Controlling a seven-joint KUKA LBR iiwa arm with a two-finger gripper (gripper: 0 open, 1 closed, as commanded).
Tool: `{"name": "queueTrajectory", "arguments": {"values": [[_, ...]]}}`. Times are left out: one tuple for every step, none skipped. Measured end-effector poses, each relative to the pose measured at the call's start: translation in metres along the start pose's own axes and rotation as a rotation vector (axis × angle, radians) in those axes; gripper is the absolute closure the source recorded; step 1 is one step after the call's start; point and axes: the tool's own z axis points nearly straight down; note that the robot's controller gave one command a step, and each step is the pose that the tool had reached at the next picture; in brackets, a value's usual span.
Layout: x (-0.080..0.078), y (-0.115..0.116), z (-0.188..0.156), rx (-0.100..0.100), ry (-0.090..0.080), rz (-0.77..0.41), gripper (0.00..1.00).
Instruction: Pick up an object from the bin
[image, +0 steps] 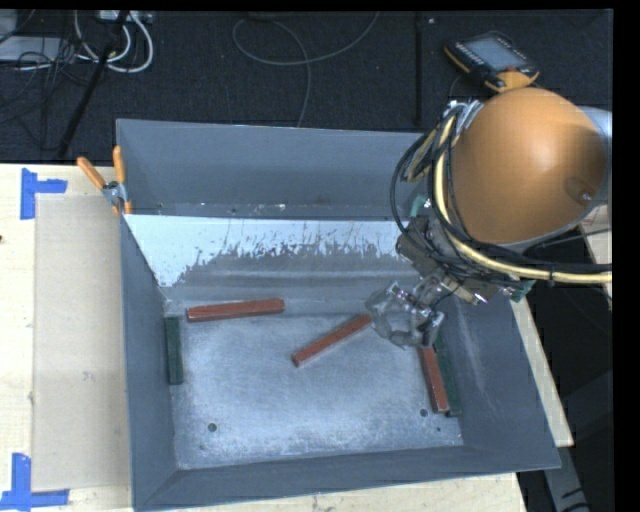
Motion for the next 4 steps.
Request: {"name": "queueTrajectory", "arguments": {"values": [[-0.004,0.002,0.015,0.011,-0.009,-0.043,1.00],[0.009,0.019,0.078,0.003,-0.002,0.042,1.00],[-0.037,-0.054,0.089,0.002,-0.003,0.054,0.00],[-0.037,-0.054,0.089,0.002,-0.002,0.055,0.00]]}}
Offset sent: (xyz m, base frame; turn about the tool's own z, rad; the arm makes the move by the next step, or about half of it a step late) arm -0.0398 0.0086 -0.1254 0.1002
